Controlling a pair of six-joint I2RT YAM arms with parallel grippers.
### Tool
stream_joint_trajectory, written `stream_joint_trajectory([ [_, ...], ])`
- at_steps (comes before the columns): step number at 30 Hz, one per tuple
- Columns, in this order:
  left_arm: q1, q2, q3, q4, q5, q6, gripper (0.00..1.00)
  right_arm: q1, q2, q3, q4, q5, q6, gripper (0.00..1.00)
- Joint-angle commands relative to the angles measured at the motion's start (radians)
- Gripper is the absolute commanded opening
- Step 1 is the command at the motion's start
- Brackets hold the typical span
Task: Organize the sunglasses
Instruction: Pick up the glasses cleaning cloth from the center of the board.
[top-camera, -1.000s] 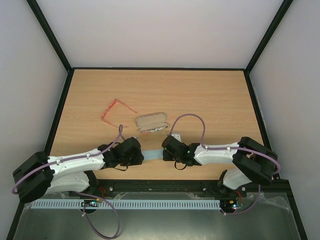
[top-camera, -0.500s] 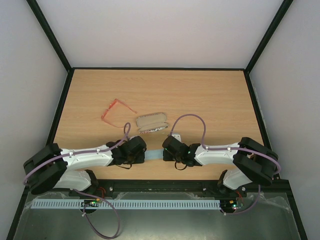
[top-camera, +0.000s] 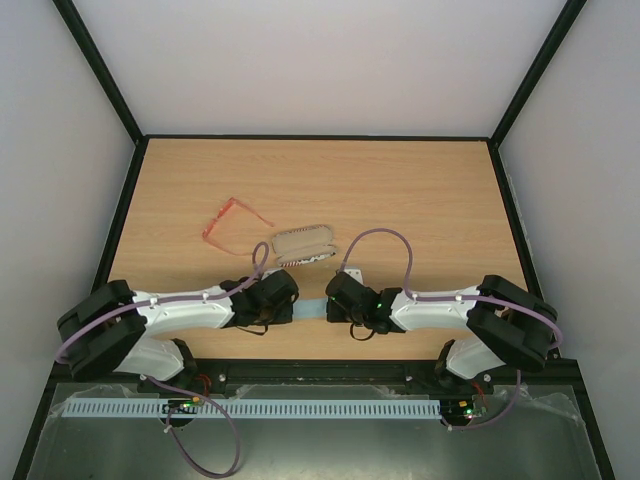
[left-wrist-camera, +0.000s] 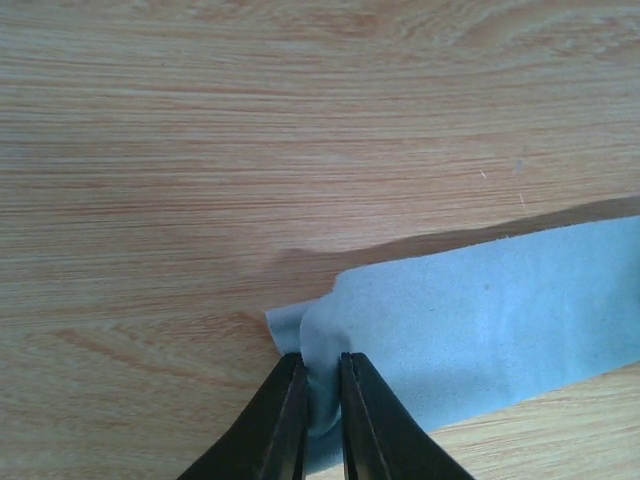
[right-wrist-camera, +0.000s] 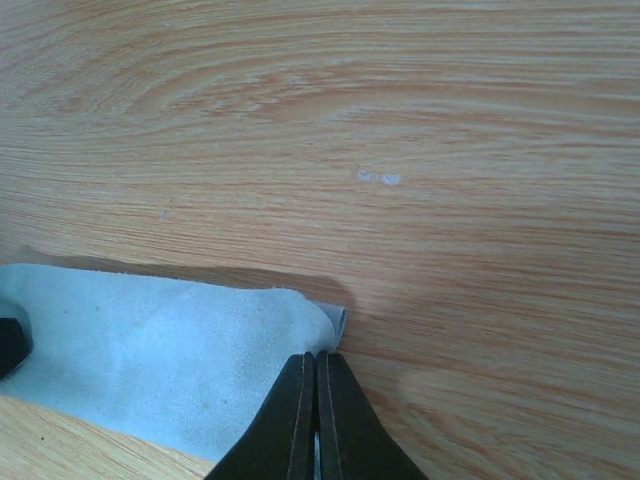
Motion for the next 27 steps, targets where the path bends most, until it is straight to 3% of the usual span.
stream_joint_trajectory([
  [1,-0.008,0.035,-0.01,-0.037,0.0,0.004,0.1,0.009,0.017,-0.035,-0.083,-0.013,-0.002,0.01],
  [5,-0.008,0.041,-0.008,-0.032,0.004,0.007,0.03,0.009,0.023,-0.031,-0.081,-0.017,-0.005,0.01],
  [27,0.0,-0.064,0.074,-0.098,-0.051,0.018,0.02,0.008,-0.044,0.048,-0.165,0.031,-0.03,0.01],
])
